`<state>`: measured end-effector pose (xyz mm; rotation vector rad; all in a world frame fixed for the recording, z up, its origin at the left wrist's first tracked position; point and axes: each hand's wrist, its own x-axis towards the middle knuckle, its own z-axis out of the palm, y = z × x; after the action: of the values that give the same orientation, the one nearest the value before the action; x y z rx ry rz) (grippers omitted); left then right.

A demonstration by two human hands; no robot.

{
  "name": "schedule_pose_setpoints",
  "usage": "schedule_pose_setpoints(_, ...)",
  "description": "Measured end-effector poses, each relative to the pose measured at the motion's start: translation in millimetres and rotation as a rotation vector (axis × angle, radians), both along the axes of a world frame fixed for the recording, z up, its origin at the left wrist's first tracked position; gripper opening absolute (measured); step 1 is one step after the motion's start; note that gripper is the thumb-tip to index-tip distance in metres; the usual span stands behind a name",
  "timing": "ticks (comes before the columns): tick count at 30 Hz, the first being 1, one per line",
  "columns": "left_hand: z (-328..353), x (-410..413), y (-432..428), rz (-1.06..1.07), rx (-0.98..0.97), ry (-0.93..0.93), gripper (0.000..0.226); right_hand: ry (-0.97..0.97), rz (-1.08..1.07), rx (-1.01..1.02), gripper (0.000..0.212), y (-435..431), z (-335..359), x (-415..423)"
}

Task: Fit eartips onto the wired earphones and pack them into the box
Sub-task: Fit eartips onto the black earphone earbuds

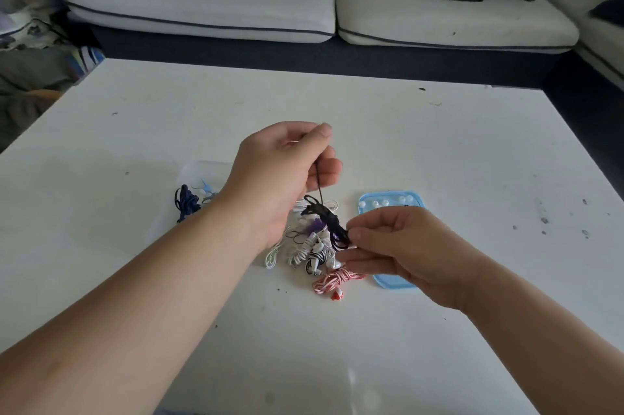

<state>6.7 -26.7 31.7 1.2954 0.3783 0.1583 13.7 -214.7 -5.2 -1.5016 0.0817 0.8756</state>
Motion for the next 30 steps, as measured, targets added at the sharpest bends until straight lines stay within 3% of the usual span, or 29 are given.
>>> schedule_pose_setpoints(6, -6.9, -10.4, -0.2, -0.178, 0.523, 0.018, 0.009, -0.180, -0.197, -0.046, 0.016, -8.1, 5.4, 8.2)
schedule_pose_setpoints(11, -13.1, -14.2, -7.0, -0.363, 0.669, 0.059, 0.014, -0.158, -0.300, 0.113, 0.024, -12.6, 9.7, 11.8)
schedule_pose_setpoints(18, -14.4, -14.0, -17.9, -0.488, 0.597, 0.102, 0.013, -0.115, -0.277, 0.185, 0.025, -17.4, 13.0, 12.1)
schedule_pose_setpoints(23, -16.8, -11.7, -24.2, -0.433, 0.518, 0.091, 0.017, -0.184, -0.283, 0.118, 0.019, -22.0, 13.6, 13.5)
schedule_pose_setpoints(27, -16.5, -10.1, -27.8, -0.403, 0.543, 0.053, 0.011, -0.301, -0.259, 0.031, 0.017, -23.3, 11.8, 13.6)
schedule_pose_setpoints(30, -16.3, -9.3, -32.0, -0.366, 0.550, 0.047, 0.011, -0.285, -0.310, 0.058, 0.012, -27.0, 12.9, 16.4)
